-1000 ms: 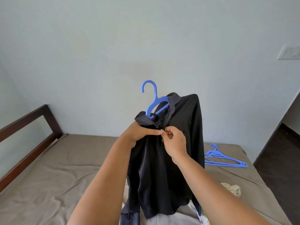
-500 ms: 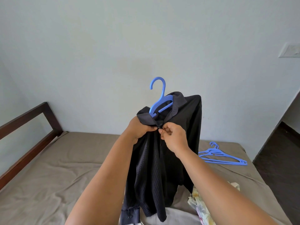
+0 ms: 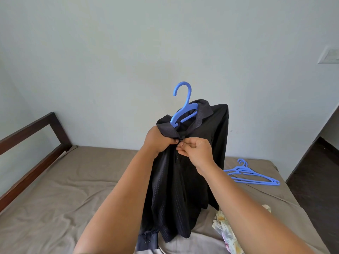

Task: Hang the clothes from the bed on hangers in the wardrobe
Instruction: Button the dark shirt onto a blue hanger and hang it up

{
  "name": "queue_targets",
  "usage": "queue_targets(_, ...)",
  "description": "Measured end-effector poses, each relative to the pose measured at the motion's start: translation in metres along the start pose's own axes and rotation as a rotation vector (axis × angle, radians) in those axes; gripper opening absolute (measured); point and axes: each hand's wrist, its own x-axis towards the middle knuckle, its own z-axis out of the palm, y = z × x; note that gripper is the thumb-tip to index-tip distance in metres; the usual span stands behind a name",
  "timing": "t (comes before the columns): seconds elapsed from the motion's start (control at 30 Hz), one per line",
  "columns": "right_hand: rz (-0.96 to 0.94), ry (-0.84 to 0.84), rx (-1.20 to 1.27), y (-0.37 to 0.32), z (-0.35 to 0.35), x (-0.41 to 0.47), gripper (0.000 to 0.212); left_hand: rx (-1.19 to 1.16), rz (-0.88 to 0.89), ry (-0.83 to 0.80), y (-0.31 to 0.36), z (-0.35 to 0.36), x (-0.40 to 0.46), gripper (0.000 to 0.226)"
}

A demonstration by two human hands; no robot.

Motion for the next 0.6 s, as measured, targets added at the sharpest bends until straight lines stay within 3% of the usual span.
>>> queue_targets(0.27,0.021,0.036,0.001,-0.005,-0.004,0.004,0.008,-0.046,0.007,-0.144,0.008,-0.005,-0.006,0.032)
queue_targets(0.43,-0.083,0.139,-0.169,0.004,0.002,0.004,0.008,-0.090,-0.029,-0.074,0.003,0.007,-0.005,0.035)
queue_targets(0.6,-0.166,0.163,-0.247,0.012,0.002,0.005,0.008,-0.055,-0.052,-0.030,0.000,0.010,-0.003,0.018)
